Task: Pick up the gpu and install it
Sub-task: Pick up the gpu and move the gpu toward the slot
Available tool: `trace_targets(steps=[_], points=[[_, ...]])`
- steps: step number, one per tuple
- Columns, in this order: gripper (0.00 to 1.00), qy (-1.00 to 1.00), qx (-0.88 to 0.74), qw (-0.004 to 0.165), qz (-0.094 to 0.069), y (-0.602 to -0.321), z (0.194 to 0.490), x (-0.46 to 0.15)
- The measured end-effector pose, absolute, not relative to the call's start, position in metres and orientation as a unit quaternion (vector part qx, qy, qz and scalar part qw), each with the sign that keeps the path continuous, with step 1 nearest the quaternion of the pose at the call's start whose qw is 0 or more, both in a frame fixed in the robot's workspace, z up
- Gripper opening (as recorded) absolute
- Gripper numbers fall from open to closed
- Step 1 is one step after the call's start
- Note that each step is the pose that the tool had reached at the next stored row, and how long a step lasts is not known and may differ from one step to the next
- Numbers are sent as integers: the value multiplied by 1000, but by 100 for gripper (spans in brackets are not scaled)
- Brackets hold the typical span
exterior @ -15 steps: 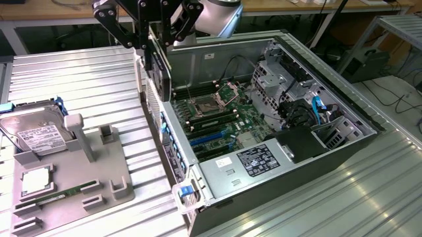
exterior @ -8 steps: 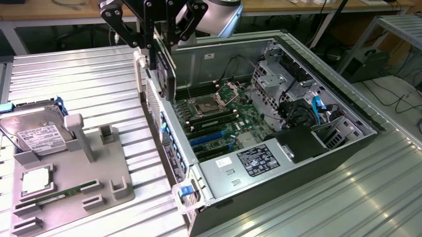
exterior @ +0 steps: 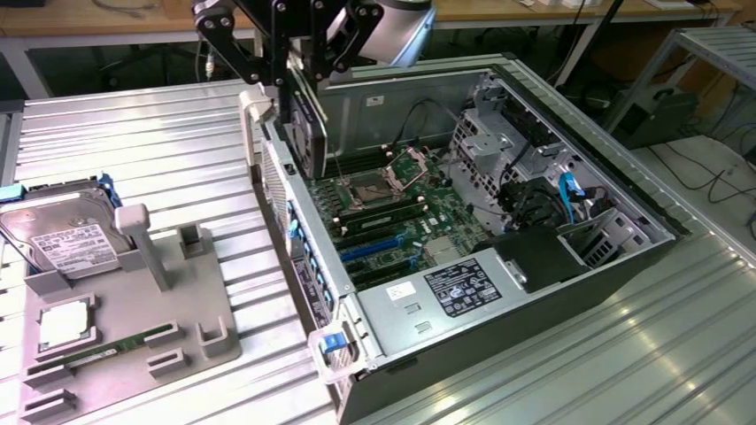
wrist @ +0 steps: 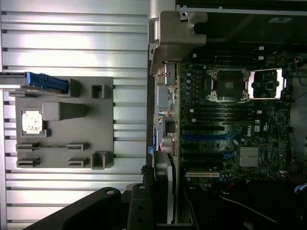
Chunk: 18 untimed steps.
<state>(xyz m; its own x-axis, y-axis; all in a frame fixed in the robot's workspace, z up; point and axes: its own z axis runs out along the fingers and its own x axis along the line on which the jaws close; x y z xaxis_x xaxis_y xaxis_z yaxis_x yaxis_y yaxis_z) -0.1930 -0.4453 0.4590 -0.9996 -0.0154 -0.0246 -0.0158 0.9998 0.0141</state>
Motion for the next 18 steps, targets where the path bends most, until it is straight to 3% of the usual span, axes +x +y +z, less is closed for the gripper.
trace_targets(steps=[18], points=[[28, 1000, -8, 12, 7, -445, 459, -176]])
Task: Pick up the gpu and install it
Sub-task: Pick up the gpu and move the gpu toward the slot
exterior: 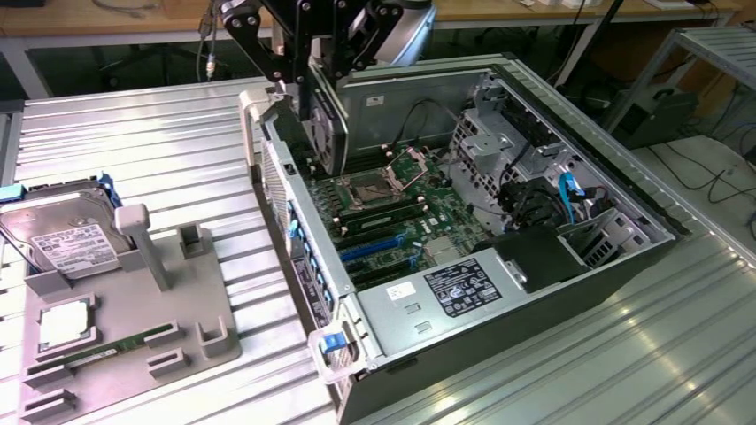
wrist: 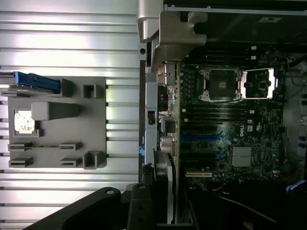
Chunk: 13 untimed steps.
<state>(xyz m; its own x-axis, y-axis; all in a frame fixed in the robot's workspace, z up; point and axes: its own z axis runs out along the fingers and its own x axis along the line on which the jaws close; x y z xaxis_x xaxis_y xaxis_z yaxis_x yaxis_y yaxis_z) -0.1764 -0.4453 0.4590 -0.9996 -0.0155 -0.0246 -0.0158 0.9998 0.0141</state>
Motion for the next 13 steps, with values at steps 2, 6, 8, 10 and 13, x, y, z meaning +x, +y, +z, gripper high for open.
trace_targets(steps=[2, 6, 8, 10, 13], points=[[28, 1000, -8, 12, 7, -445, 459, -175], [28, 1000, -8, 12, 7, -445, 459, -172], [28, 1000, -8, 12, 7, -445, 459, -171], [28, 1000, -8, 12, 7, -445, 459, -169], [28, 1000, -8, 12, 7, -445, 459, -164]])
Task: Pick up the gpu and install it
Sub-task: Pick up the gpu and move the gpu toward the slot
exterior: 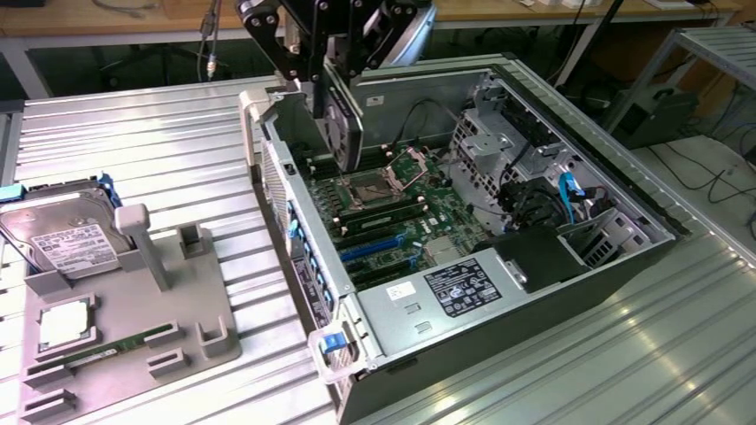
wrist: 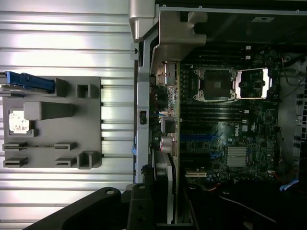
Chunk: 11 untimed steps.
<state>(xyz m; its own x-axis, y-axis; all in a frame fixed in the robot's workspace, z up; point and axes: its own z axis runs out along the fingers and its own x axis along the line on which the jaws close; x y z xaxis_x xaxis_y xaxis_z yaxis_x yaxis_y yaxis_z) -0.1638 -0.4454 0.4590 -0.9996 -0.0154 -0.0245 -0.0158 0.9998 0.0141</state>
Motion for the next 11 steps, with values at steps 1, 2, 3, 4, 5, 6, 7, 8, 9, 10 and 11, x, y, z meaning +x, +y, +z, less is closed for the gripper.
trace_targets(steps=[1, 2, 3, 4, 5, 6, 7, 8, 9, 10, 11], points=[[28, 1000, -8, 12, 7, -445, 459, -163], [28, 1000, -8, 12, 7, -445, 459, -161], [28, 1000, -8, 12, 7, -445, 459, -160], [28, 1000, -8, 12, 7, -445, 459, -159], [28, 1000, -8, 12, 7, -445, 459, -158], [28, 1000, -8, 12, 7, -445, 459, -157], [28, 1000, -8, 12, 7, -445, 459, -156], [28, 1000, -8, 12, 7, -445, 459, -155], [28, 1000, -8, 12, 7, -445, 459, -153], [28, 1000, -8, 12, 7, -445, 459, -152], [28, 1000, -8, 12, 7, -445, 459, -151]])
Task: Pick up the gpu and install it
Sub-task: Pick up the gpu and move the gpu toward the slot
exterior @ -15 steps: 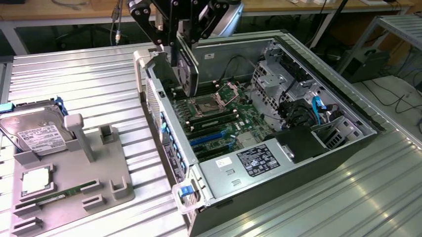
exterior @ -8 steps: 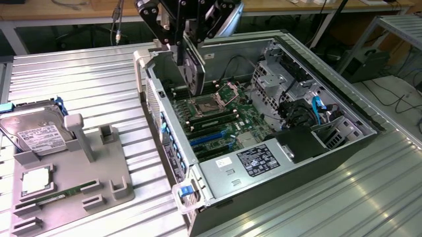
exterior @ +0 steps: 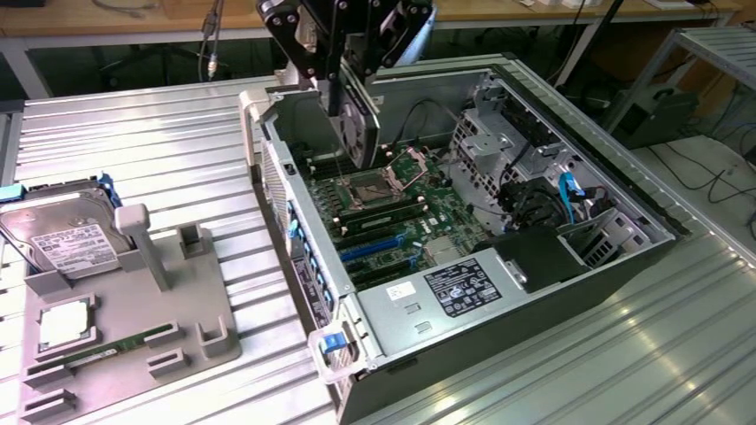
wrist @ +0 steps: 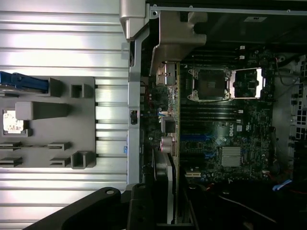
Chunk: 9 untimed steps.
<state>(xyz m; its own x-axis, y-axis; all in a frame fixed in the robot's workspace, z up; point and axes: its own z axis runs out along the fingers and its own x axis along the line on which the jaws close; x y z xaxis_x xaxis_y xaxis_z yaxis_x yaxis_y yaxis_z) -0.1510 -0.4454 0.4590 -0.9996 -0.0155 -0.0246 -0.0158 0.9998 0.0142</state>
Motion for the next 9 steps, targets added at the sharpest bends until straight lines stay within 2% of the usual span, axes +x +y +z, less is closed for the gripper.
trace_targets(steps=[9], points=[[28, 1000, -8, 12, 7, -445, 459, -139]])
